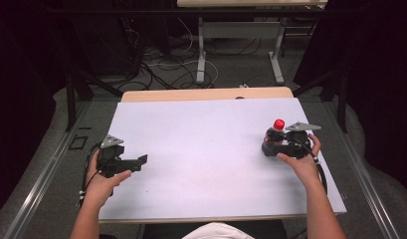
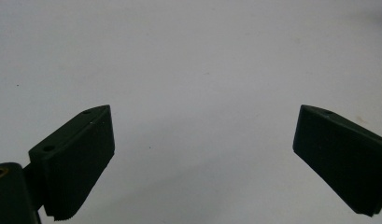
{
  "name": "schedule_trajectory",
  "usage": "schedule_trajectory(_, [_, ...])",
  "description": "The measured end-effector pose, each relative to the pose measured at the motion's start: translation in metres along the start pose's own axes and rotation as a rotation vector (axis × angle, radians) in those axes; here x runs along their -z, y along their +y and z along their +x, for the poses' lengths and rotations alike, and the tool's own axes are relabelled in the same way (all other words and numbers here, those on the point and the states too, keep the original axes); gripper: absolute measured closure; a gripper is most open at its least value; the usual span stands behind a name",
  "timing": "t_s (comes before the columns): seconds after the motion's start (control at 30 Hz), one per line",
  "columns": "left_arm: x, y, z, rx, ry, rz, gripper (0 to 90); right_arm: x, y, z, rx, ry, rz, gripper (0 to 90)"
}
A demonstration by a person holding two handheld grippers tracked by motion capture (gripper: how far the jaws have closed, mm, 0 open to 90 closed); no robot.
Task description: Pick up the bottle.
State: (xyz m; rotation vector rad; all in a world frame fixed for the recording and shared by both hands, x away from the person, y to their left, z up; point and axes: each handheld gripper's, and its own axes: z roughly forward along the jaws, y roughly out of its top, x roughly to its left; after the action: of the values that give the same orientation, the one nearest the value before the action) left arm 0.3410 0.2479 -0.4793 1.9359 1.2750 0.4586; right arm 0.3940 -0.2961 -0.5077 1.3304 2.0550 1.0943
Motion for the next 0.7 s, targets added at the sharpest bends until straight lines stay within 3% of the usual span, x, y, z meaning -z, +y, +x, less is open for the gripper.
schedule_trajectory(0.27, [-0.0023, -0.0010, -0.0007, -0.011, 0.003, 0.010, 5.7, -0.0038, -0.0055, -0.0005, -0.015, -0.003, -0.025, 28.0])
schedule_trajectory(0.7, [-0.0027, -0.0010, -0.0015, -0.004, 0.005, 0.001, 5.9, -0.0007, -0.0049, 0.0017, 0.027, -0.021, -0.023, 31.8])
